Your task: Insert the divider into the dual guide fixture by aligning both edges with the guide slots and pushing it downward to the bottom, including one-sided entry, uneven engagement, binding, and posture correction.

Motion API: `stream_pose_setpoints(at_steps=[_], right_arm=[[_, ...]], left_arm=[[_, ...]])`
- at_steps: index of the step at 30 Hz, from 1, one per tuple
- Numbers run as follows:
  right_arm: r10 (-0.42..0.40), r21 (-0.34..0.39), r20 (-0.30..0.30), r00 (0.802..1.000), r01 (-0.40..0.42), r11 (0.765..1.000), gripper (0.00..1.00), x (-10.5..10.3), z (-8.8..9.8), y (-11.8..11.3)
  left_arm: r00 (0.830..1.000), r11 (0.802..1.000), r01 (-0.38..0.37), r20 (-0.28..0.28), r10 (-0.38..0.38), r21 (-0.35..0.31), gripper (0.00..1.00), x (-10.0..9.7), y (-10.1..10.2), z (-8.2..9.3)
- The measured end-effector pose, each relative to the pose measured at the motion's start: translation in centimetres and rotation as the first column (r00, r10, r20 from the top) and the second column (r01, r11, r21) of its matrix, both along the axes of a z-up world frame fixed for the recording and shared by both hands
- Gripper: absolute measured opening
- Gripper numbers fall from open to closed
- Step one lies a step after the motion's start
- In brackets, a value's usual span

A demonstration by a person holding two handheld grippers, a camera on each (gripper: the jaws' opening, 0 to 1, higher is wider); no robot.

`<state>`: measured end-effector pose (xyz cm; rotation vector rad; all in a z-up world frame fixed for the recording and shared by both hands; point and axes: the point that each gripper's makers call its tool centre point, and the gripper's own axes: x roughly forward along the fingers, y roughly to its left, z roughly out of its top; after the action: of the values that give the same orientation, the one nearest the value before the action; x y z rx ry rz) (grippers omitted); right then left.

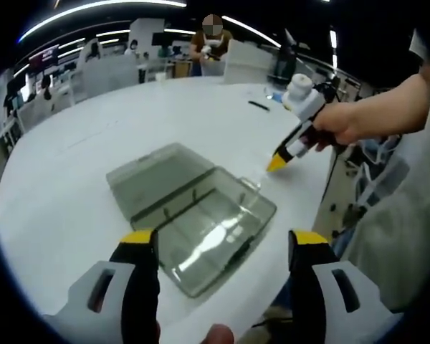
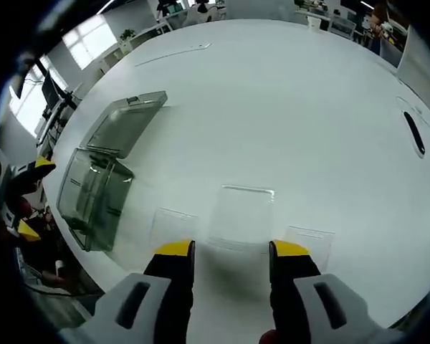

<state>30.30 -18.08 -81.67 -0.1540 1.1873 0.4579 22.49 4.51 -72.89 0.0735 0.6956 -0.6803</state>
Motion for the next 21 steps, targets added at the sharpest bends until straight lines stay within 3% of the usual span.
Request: stream_pose_setpoints(at_steps=[21], right_arm=[[0.019, -0.083, -0.017, 1.0, -0.021, 0.996, 0.34, 0.22, -0.3, -0.26]], left_arm=[[0.997, 0.998, 0.07, 0.012, -0.07, 0.0, 0.7, -0.4, -0.81, 0.27]])
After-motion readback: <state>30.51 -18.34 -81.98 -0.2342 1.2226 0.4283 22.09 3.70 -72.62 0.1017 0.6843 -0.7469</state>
